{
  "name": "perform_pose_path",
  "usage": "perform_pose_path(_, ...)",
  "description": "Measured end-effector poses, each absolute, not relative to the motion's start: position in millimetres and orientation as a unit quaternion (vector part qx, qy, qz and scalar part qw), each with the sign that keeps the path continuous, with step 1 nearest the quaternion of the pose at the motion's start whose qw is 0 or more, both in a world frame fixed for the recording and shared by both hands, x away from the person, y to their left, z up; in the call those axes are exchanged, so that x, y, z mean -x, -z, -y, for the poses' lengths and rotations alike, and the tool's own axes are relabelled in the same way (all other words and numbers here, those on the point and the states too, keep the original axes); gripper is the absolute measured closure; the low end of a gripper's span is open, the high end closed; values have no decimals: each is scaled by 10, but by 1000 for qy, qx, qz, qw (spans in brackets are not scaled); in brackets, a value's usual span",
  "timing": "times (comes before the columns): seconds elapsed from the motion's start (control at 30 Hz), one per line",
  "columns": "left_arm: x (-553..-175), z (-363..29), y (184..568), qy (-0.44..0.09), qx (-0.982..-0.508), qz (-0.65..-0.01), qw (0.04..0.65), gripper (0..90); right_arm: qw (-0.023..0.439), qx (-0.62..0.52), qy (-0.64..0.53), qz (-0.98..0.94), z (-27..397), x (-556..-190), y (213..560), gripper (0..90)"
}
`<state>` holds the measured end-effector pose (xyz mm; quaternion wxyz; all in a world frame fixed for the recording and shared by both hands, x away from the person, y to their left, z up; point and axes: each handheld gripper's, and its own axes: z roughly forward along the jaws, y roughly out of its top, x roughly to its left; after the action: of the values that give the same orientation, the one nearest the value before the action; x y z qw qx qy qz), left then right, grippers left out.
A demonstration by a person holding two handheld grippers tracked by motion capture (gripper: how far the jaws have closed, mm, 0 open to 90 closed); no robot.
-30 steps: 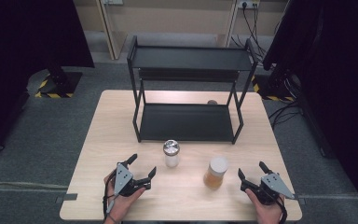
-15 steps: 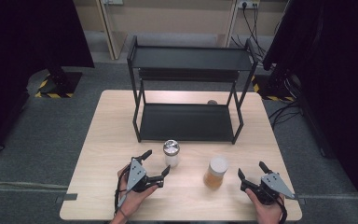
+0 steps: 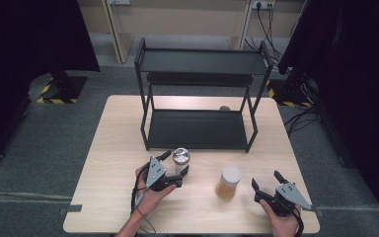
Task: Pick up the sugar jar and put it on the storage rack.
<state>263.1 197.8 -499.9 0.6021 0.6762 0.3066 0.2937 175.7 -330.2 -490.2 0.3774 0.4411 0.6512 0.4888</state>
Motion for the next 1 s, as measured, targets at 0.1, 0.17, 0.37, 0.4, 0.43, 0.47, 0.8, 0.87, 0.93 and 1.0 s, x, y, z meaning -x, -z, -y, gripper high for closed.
perform_pose_path(0.1,-2692,-1938,4995,-294,-679,-310,597,199,376,-442,-489,-651,3304,-1760,4899,120)
perform_pose_path(0.17,-2725,-1924,5001,-292,-682,-312,594,215,376,-442,-489,-651,3304,-1760,4900,120)
perform_pose_path(0.37,-2773,-1875,5032,-291,-683,-312,592,261,377,-441,-488,-652,3301,-1758,4899,120)
perform_pose_path(0.4,-2770,-1867,5037,-293,-683,-312,593,273,377,-441,-489,-652,3303,-1759,4900,119)
perform_pose_path(0.43,-2769,-1861,5040,-295,-683,-310,591,294,376,-442,-489,-651,3304,-1759,4901,119)
perform_pose_path(0.47,-2766,-1856,5046,-299,-683,-309,591,319,376,-442,-489,-651,3304,-1759,4900,119)
perform_pose_path(0.8,-2725,-1861,4987,-294,-677,-316,596,345,377,-441,-489,-651,3304,-1756,4903,118)
perform_pose_path(0.87,-2694,-1866,4951,-296,-673,-314,600,346,376,-441,-490,-651,3305,-1757,4903,118)
perform_pose_path(0.93,-2670,-1873,4910,-299,-671,-313,602,346,377,-441,-491,-650,3308,-1756,4906,118)
perform_pose_path(1.0,-2652,-1886,4871,-302,-669,-311,604,346,375,-444,-492,-648,3311,-1755,4907,118)
